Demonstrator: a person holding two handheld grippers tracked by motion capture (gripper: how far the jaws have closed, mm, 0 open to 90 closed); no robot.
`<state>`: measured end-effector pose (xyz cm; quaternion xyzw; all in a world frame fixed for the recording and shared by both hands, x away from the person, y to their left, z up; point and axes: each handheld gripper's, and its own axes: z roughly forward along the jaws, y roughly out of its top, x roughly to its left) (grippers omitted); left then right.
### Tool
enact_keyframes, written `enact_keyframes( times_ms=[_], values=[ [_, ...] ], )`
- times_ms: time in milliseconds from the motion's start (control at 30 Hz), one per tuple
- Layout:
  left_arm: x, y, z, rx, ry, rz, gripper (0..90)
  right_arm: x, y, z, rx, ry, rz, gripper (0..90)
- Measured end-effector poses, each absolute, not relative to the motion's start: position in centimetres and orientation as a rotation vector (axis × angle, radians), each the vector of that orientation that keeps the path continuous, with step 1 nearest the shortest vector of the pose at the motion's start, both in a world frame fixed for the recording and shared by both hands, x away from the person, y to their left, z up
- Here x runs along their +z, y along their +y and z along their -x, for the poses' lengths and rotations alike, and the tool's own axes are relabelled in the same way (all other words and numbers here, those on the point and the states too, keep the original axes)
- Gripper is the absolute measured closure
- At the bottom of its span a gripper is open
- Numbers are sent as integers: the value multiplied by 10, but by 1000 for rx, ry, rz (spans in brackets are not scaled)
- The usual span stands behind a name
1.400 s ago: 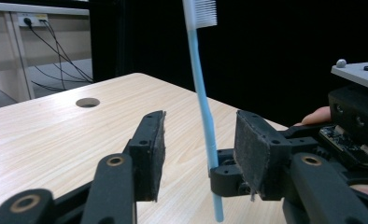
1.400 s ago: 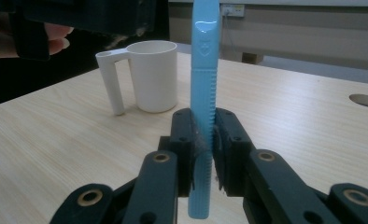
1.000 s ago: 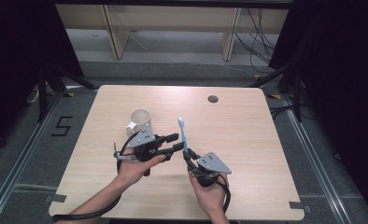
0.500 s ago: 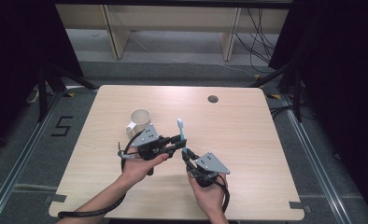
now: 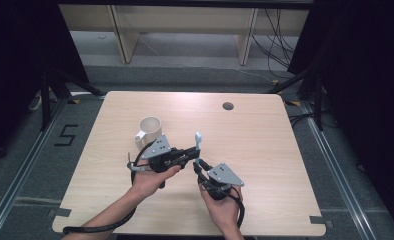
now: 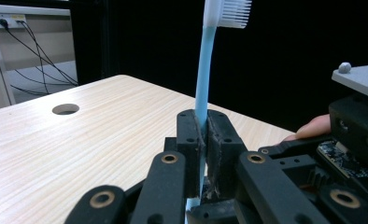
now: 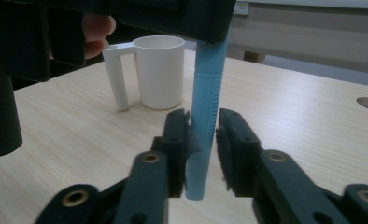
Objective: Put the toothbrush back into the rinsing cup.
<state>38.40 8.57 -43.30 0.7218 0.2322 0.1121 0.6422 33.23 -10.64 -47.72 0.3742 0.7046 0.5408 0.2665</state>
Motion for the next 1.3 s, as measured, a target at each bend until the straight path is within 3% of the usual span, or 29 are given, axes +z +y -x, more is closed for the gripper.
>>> enact_keyframes(
  times_ms=[200,333,1300],
  values=[
    [-430,90,-385,287,526,-1641,837,-474,-107,-330,1422,1920,-1013,579],
    [-428,93,-386,314,533,-1628,837,-474,-108,-327,1396,1922,-1019,541],
    [-419,139,-384,453,593,-1581,838,-501,-186,-325,1303,1842,-1165,483]
  ],
)
